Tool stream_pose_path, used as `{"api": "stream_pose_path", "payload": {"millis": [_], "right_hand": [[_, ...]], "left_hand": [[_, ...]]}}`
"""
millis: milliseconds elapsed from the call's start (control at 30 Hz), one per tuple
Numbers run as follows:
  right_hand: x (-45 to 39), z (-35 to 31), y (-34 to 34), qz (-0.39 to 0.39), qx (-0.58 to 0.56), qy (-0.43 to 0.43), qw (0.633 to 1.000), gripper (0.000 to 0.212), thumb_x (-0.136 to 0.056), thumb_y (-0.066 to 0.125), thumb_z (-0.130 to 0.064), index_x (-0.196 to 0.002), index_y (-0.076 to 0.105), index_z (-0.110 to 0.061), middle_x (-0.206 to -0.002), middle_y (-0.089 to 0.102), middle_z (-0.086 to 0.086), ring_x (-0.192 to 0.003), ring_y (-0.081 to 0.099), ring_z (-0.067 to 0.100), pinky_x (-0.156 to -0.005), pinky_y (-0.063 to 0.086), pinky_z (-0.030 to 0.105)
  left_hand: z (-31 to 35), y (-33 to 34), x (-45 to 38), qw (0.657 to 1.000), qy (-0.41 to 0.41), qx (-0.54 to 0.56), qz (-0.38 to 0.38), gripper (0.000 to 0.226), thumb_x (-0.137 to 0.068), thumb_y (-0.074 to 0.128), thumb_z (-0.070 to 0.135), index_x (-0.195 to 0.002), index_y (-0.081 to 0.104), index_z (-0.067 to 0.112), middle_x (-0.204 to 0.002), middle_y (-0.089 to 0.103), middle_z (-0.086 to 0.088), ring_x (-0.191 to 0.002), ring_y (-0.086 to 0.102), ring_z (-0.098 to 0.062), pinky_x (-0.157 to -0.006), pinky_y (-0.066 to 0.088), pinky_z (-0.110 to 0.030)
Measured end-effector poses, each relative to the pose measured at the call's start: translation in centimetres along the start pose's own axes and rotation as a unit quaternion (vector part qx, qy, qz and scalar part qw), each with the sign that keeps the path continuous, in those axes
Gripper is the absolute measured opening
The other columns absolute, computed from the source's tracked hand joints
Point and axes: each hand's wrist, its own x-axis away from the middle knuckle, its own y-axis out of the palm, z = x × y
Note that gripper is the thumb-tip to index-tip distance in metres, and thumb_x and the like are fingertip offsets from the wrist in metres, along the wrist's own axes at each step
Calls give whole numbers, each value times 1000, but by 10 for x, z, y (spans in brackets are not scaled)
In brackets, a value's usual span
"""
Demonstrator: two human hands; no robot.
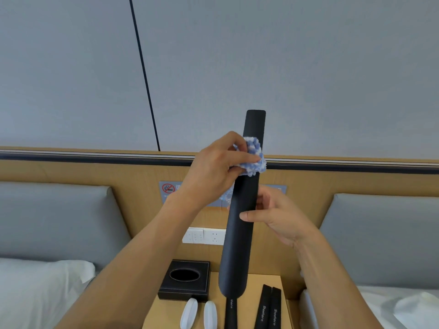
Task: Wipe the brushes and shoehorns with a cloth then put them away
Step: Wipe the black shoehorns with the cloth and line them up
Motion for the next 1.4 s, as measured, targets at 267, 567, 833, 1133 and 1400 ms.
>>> {"api": "stream_pose_path", "payload": {"millis": [267,567,833,1133,1400], "right_hand": [[5,-3,3,-38,31,2,999,36,-81,73,6,-105,68,-21,-99,76,-4,-93,70,7,-74,54,15],[5,-4,-1,-47,43,9,998,36,-82,72,5,-106,67,-21,-99,76,-6,-95,71,8,-74,55,16],[6,8,-15,-19,-4,26,999,36,-83,69,9,-112,66,-12,-103,76,5,-97,72,19,-74,58,26],[23,65,-13,-29,-87,108,990,34,-95,56,5,-121,62,-14,-111,75,7,-106,71,24,-81,61,39],[54,137,-8,15,-131,228,965,36,-93,61,2,-124,61,-17,-115,74,8,-105,72,23,-76,61,36]], "left_hand": [[-6,-15,-35,996,-42,-17,77,20,-88,68,9,-104,78,15,-107,63,-8,-87,63,-22,-75,50,-33],[-4,-12,-38,990,-54,-17,129,22,-85,67,3,-103,78,11,-109,65,-10,-88,65,-25,-75,52,-40],[6,24,3,1000,-20,-4,24,23,-82,71,2,-101,79,14,-103,66,-7,-82,65,-23,-69,44,-24],[1,71,61,995,-57,29,-75,29,-80,63,-6,-98,76,11,-107,65,-6,-86,64,-23,-62,50,-36],[-20,109,122,977,-164,-1,-134,22,-82,70,3,-101,75,14,-108,63,-7,-87,64,-24,-64,46,-28]]}}
